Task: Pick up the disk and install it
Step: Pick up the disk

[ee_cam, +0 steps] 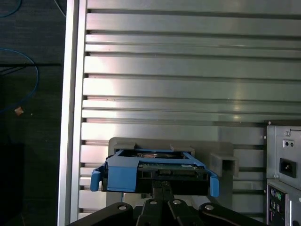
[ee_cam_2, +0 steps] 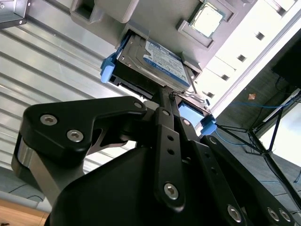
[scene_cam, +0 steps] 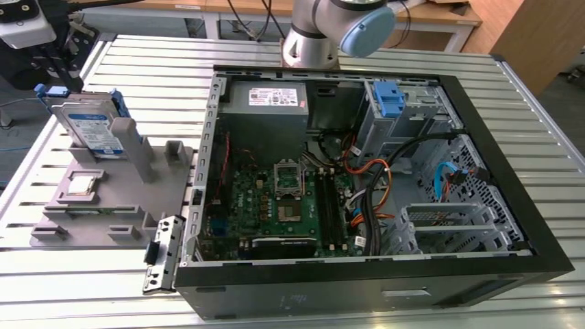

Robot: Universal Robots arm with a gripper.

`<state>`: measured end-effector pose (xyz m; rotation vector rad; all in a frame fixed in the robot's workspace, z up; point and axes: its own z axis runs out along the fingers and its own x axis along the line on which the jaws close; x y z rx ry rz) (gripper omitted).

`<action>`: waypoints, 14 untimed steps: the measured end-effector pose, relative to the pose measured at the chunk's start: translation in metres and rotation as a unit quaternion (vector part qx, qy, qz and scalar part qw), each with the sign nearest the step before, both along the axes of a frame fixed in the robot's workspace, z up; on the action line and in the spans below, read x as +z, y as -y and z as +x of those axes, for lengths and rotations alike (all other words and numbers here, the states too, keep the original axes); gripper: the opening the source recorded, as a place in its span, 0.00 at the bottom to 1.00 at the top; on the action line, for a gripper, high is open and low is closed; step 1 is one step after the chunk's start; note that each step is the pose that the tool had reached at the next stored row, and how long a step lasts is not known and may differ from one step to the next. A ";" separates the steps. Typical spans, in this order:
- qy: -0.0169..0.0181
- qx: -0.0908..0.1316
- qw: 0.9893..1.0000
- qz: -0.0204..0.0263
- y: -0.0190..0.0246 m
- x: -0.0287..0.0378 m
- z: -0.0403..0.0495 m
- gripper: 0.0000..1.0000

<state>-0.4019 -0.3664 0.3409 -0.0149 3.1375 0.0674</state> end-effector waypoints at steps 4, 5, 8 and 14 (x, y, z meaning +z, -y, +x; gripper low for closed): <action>0.000 0.001 1.000 0.000 0.0000 0.0000 0.0000 0.11; 0.000 0.002 1.000 0.000 0.0000 0.0000 0.0000 0.11; 0.000 0.011 1.000 0.000 0.0000 0.0000 0.0000 0.11; 0.000 0.035 0.999 0.000 0.0000 0.0000 0.0000 0.11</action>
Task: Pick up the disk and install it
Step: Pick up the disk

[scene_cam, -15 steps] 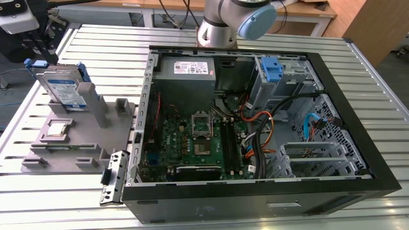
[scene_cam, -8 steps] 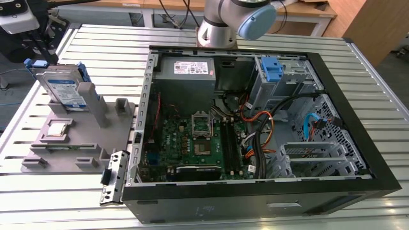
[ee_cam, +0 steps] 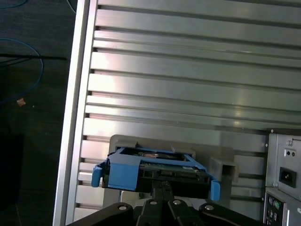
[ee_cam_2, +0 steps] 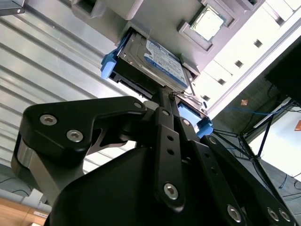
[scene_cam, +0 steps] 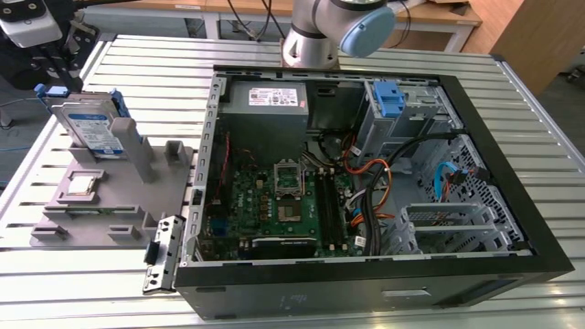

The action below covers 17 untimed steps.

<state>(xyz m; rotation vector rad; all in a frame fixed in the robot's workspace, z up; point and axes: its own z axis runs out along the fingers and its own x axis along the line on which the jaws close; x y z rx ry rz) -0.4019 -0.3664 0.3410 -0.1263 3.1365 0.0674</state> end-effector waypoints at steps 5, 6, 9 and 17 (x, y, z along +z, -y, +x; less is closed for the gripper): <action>0.000 0.000 1.000 0.000 0.0000 0.0000 0.0000 0.11; 0.000 0.000 1.000 0.000 0.0000 0.0000 0.0000 0.11; 0.000 0.004 1.000 0.000 0.0000 0.0000 0.0000 0.11; 0.000 0.027 1.000 0.000 0.0000 0.0000 0.0000 0.11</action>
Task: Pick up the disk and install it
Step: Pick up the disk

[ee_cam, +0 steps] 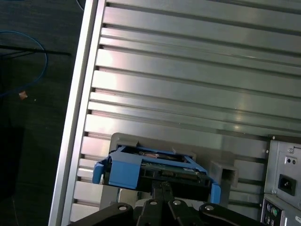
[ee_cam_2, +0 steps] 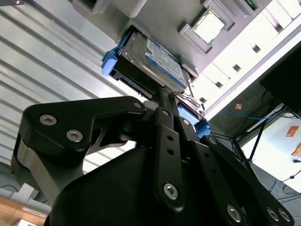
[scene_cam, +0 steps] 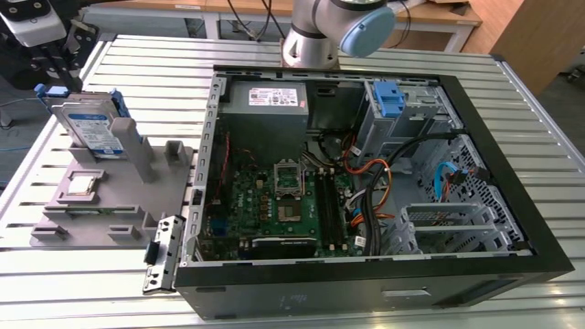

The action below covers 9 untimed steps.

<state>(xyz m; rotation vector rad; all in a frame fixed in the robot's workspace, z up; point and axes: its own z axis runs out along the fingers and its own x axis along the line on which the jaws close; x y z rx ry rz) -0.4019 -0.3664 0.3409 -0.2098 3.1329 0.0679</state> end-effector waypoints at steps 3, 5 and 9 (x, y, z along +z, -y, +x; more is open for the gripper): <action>0.000 0.000 1.000 0.000 0.0000 0.0000 0.0000 0.11; 0.000 0.005 1.000 0.000 0.0000 0.0000 0.0000 0.11; 0.000 0.020 1.000 0.000 0.0000 0.0000 0.0000 0.11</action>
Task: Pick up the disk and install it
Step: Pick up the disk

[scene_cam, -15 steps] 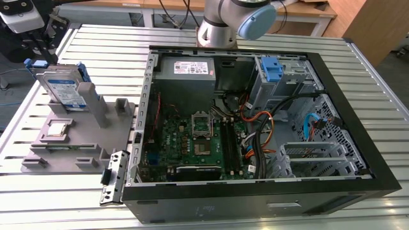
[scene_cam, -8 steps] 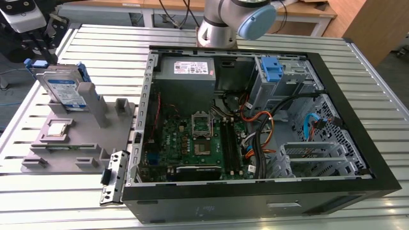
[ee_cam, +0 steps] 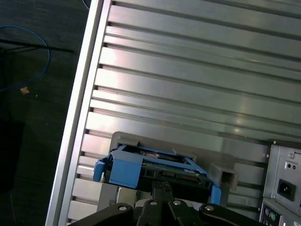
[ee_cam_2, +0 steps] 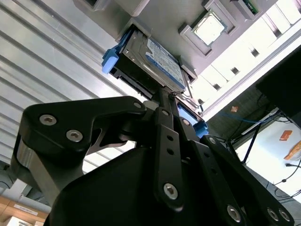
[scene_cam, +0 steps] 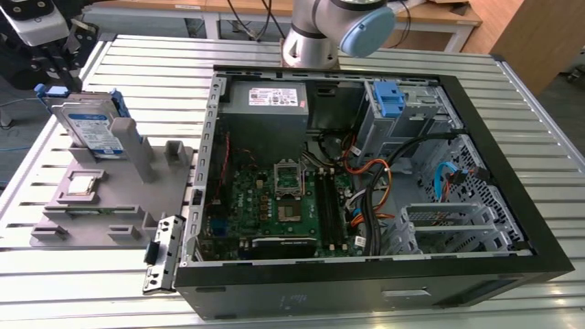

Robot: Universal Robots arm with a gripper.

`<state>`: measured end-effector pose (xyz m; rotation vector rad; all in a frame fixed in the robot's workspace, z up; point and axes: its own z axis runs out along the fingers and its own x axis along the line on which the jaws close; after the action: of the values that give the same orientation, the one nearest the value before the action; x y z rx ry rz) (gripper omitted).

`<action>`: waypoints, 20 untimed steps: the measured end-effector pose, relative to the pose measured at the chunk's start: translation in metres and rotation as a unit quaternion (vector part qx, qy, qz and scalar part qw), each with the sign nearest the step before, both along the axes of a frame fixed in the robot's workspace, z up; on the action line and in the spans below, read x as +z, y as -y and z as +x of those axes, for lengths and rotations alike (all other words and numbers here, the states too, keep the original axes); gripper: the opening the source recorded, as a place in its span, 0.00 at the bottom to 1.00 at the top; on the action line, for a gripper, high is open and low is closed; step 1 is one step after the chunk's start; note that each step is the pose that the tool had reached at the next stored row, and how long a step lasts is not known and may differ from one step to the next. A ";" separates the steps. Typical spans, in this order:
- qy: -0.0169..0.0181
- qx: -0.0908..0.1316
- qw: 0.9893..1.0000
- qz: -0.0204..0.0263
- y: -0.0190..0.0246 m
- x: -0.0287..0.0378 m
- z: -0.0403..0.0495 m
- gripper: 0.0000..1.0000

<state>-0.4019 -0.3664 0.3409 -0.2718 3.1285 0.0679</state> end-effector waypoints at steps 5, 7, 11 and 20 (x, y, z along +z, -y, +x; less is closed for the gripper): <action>0.000 0.000 1.000 0.000 0.0000 0.0000 0.0000 0.11; 0.000 0.004 1.000 0.000 0.0000 0.0000 0.0000 0.11; 0.000 0.016 1.000 0.002 0.0000 0.0000 0.0000 0.11; 0.000 0.028 1.000 0.002 0.0000 0.0000 0.0000 0.11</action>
<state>-0.4019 -0.3664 0.3409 -0.3581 3.1206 0.0733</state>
